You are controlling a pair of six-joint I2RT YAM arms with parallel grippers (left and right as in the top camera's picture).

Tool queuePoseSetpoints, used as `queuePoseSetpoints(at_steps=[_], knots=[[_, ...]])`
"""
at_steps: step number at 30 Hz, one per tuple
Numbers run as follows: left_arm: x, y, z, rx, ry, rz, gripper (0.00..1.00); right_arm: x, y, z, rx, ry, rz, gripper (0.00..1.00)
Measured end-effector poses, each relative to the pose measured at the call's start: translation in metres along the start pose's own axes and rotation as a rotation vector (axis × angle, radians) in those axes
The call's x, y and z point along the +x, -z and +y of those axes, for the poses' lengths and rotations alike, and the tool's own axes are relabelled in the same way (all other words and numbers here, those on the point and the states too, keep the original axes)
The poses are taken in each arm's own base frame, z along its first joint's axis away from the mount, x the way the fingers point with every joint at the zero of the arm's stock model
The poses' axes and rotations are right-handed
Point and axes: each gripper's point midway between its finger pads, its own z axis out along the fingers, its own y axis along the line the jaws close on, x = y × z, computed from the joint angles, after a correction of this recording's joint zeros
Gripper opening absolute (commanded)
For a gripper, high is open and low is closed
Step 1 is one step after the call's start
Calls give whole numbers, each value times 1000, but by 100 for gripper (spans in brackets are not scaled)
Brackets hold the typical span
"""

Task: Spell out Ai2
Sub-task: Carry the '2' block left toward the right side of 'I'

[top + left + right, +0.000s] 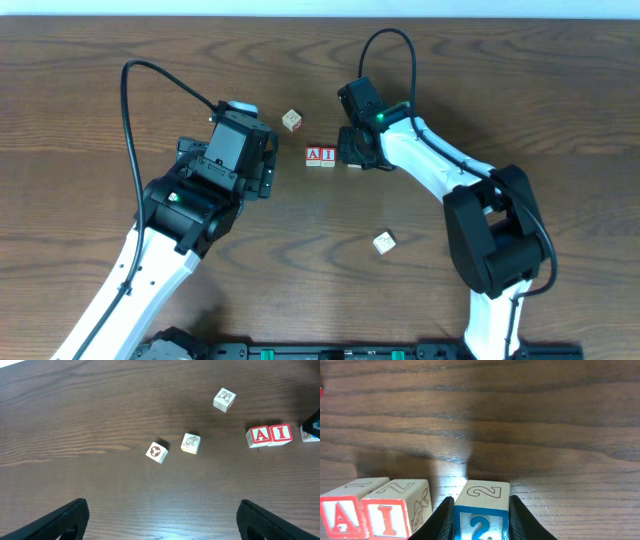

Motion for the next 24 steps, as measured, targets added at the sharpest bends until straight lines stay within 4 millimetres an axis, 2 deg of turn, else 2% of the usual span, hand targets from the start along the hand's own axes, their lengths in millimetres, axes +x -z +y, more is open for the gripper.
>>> queuePoseSetpoints(at_steps=[6,18,24], knots=[[0,0,0,0,0,0,96,0,0,0,-1,-4,-1,41],[0,0,0,0,0,0,95,-1,0,1,-1,-4,-3,43],[0,0,0,0,0,0,96,2,12,-9,46,-3,1,43]])
